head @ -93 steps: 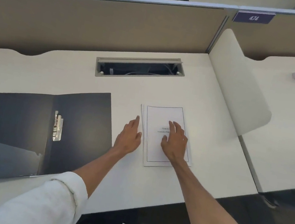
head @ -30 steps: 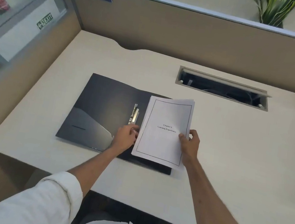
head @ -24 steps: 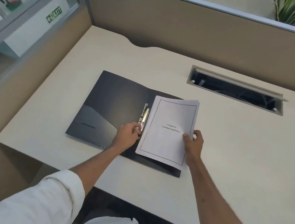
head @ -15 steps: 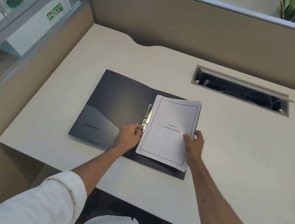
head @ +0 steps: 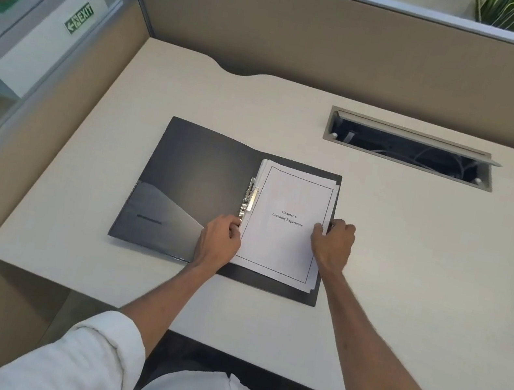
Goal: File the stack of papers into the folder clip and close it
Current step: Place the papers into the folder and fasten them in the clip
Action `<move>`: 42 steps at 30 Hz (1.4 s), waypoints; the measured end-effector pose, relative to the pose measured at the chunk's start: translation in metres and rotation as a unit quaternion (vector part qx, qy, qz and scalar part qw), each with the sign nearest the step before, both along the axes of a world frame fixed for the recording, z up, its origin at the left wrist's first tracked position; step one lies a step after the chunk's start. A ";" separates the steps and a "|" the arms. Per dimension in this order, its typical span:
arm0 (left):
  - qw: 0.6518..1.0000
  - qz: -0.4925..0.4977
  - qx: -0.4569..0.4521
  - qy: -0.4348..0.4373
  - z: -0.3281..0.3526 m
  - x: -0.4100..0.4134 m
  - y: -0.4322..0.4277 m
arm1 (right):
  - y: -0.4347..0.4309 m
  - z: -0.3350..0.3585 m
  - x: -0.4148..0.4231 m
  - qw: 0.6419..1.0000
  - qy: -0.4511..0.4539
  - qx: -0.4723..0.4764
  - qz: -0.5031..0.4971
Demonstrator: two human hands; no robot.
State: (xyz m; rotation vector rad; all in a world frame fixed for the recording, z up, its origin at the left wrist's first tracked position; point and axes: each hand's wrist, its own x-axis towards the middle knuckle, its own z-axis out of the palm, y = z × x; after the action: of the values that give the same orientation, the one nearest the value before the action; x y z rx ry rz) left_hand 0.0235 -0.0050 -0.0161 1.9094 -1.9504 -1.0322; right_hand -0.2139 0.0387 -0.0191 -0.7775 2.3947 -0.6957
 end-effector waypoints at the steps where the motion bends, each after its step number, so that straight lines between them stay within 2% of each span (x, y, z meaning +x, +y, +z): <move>1: 1.000 0.002 -0.001 0.000 0.000 -0.001 0.001 | 0.001 0.000 -0.001 1.000 0.006 0.002 0.007; 14: 0.999 -0.018 -0.013 -0.027 0.000 -0.003 0.021 | -0.003 0.000 0.003 1.000 -0.011 0.014 0.022; 28: 0.998 -0.064 0.007 -0.023 0.004 0.004 0.014 | -0.002 -0.001 0.000 1.000 -0.018 0.018 -0.011; 31: 0.995 -0.101 0.000 -0.026 0.001 0.012 0.014 | -0.002 -0.001 0.000 0.999 -0.021 0.012 -0.023; 35: 0.983 -0.143 -0.086 -0.071 -0.009 0.029 0.019 | -0.003 0.000 -0.003 0.999 -0.023 0.012 -0.027; 38: 0.967 -0.203 -0.111 -0.104 -0.017 0.044 0.022 | -0.004 0.001 -0.008 0.999 -0.017 0.004 -0.032; 42: 0.937 -0.301 -0.133 -0.113 -0.026 0.052 0.026 | -0.009 0.002 -0.009 0.998 0.057 0.002 0.015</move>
State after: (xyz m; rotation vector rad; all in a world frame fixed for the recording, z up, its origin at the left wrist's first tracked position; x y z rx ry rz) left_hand 0.0757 0.0205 -0.0423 1.3556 -2.7398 -0.6289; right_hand -0.2224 0.0293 -0.0173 -0.8710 2.4801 -0.6500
